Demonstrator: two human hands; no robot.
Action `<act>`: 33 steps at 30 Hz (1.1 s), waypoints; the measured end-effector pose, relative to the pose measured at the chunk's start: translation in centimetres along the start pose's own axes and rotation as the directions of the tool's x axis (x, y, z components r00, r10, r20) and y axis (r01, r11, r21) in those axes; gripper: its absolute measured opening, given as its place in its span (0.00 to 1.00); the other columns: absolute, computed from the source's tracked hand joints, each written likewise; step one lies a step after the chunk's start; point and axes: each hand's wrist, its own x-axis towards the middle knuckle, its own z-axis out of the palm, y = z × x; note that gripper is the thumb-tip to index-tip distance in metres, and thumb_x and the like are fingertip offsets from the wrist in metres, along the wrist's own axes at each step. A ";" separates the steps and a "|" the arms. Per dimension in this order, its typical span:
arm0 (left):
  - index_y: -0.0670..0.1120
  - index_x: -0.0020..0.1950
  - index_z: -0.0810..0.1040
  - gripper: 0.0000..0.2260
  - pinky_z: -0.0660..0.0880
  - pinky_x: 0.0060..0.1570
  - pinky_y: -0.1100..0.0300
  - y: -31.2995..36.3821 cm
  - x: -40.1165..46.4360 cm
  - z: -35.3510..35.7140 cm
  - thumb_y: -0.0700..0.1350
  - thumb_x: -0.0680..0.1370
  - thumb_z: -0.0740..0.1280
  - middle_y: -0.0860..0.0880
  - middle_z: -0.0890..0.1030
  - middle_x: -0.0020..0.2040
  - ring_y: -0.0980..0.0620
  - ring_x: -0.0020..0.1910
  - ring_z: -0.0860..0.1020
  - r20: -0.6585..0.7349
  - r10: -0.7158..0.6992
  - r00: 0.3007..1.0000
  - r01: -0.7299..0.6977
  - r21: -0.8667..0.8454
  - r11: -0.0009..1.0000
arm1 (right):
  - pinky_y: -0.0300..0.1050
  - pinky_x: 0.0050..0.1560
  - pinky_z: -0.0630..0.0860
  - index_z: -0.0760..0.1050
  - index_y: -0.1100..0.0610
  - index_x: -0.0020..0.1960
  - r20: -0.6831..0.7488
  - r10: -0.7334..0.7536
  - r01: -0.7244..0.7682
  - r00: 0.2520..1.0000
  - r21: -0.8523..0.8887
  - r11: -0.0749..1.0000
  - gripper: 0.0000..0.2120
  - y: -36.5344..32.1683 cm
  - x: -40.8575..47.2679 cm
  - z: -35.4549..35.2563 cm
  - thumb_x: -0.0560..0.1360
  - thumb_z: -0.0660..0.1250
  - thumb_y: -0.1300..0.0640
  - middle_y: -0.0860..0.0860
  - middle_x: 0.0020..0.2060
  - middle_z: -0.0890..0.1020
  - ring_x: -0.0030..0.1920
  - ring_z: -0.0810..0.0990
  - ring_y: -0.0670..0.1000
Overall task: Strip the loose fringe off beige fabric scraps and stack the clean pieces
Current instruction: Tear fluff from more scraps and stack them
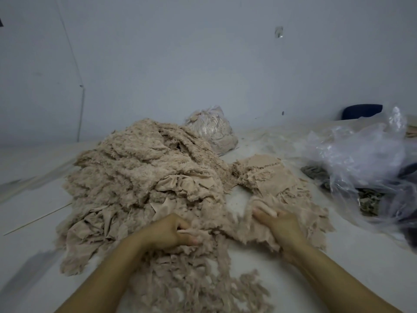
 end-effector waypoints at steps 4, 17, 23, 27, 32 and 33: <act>0.57 0.61 0.75 0.23 0.71 0.43 0.76 3.0 1.0 1.4 0.61 0.69 0.71 0.63 0.78 0.49 0.66 0.46 0.76 -0.132 0.078 0.988 -0.100 -0.173 0.980 | 0.41 0.35 0.75 0.82 0.61 0.44 0.296 0.023 0.030 0.955 -0.173 0.984 0.06 -0.5 -0.6 1.2 0.68 0.76 0.63 0.54 0.33 0.84 0.32 0.81 0.49; 0.46 0.40 0.79 0.09 0.74 0.37 0.63 5.9 3.5 4.9 0.40 0.79 0.64 0.51 0.80 0.34 0.56 0.34 0.77 -0.557 -0.122 0.821 -0.290 -0.592 0.752 | 0.40 0.31 0.65 0.72 0.59 0.37 0.365 0.080 -0.053 0.928 -0.084 0.995 0.14 -0.9 -1.9 3.8 0.78 0.64 0.53 0.54 0.29 0.74 0.30 0.71 0.50; 0.50 0.34 0.72 0.14 0.67 0.37 0.60 6.1 4.0 5.2 0.42 0.80 0.62 0.55 0.72 0.31 0.58 0.32 0.69 -0.641 0.103 0.761 -0.312 -0.222 0.924 | 0.37 0.25 0.62 0.70 0.56 0.37 0.293 -0.098 0.142 0.951 -0.133 0.981 0.13 -0.9 -1.6 4.6 0.78 0.65 0.55 0.46 0.23 0.68 0.25 0.64 0.44; 0.51 0.36 0.72 0.13 0.65 0.27 0.62 5.0 4.1 4.9 0.43 0.81 0.59 0.55 0.70 0.27 0.60 0.24 0.68 -0.703 -0.116 0.702 -0.232 -0.379 0.896 | 0.44 0.34 0.61 0.68 0.56 0.35 0.159 -0.182 0.201 0.970 -0.111 0.973 0.14 -0.5 -1.4 3.8 0.79 0.64 0.57 0.53 0.28 0.66 0.30 0.63 0.49; 0.46 0.39 0.72 0.15 0.64 0.27 0.61 4.5 3.2 4.9 0.53 0.81 0.57 0.51 0.70 0.28 0.53 0.27 0.67 -0.572 -0.202 0.795 -0.217 -0.578 0.786 | 0.47 0.36 0.62 0.65 0.57 0.35 0.118 -0.171 0.186 0.978 -0.130 0.974 0.16 -0.2 -0.6 2.1 0.80 0.62 0.54 0.54 0.29 0.66 0.31 0.63 0.52; 0.47 0.41 0.74 0.15 0.69 0.29 0.61 5.2 3.2 5.6 0.56 0.80 0.59 0.51 0.75 0.30 0.53 0.29 0.72 -0.484 -0.182 0.856 -0.182 -0.611 0.771 | 0.48 0.36 0.63 0.67 0.58 0.36 0.133 -0.169 0.183 0.977 -0.103 0.978 0.15 0.0 -0.5 2.5 0.80 0.62 0.54 0.56 0.30 0.67 0.33 0.65 0.52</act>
